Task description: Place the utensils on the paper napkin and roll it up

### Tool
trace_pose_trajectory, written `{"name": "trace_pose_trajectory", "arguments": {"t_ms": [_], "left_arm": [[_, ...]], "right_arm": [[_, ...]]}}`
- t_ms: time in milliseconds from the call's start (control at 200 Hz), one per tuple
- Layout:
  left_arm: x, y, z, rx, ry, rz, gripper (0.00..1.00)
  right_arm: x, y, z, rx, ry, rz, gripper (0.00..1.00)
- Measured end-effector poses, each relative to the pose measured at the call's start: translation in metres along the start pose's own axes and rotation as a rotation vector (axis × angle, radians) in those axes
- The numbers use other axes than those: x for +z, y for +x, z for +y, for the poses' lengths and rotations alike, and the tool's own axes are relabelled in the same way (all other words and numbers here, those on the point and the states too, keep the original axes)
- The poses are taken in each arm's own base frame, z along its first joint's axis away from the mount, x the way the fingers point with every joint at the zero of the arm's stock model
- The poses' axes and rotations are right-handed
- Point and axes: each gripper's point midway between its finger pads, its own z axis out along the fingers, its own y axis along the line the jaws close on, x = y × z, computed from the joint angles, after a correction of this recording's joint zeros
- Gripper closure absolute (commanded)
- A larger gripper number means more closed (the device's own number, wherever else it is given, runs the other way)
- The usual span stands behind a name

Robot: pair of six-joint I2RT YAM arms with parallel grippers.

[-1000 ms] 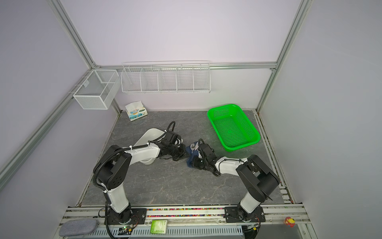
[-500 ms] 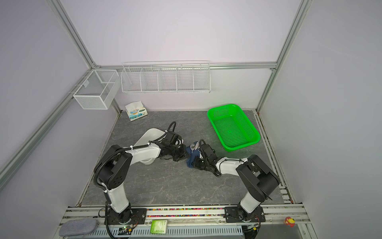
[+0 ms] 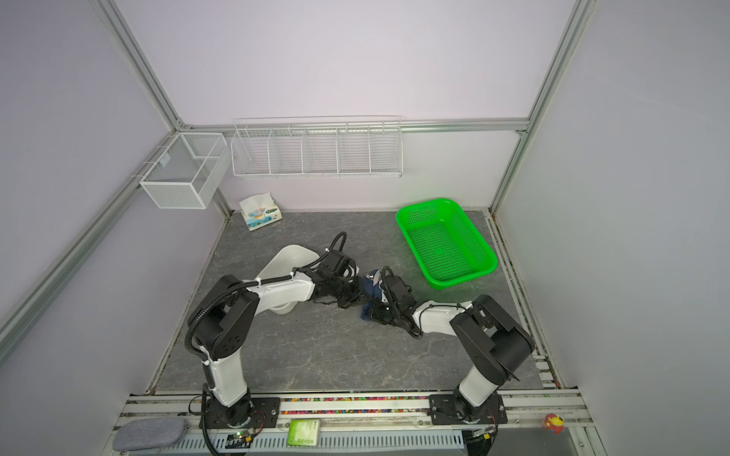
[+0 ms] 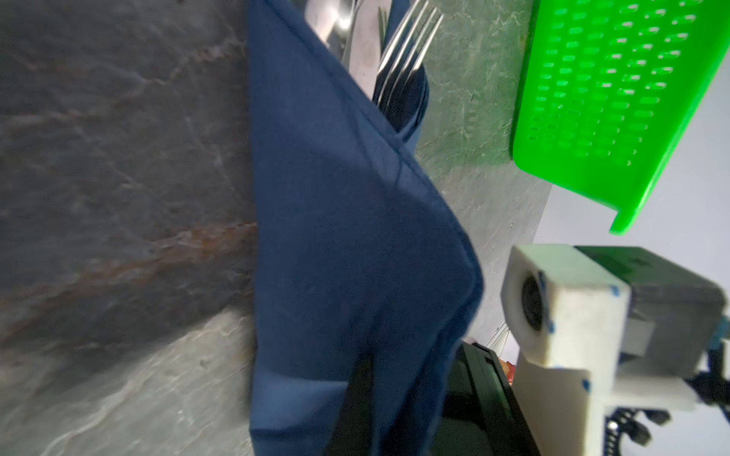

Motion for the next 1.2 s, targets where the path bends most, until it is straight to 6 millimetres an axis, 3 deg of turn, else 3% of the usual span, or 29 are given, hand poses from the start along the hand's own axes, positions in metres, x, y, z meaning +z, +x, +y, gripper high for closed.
{"name": "trace_pose_trajectory", "arguments": {"t_ms": [560, 865, 1200], "left_arm": [[0.014, -0.002, 0.008, -0.038, -0.012, 0.014, 0.93], [0.021, -0.002, 0.015, -0.045, -0.023, 0.022, 0.93], [0.021, -0.002, 0.016, -0.045, -0.025, 0.022, 0.93]], "right_arm": [[-0.002, 0.001, 0.000, -0.004, -0.016, -0.006, 0.83], [-0.020, -0.003, 0.007, -0.008, -0.053, -0.035, 0.83], [-0.023, 0.002, -0.007, 0.012, -0.029, -0.028, 0.85]]}}
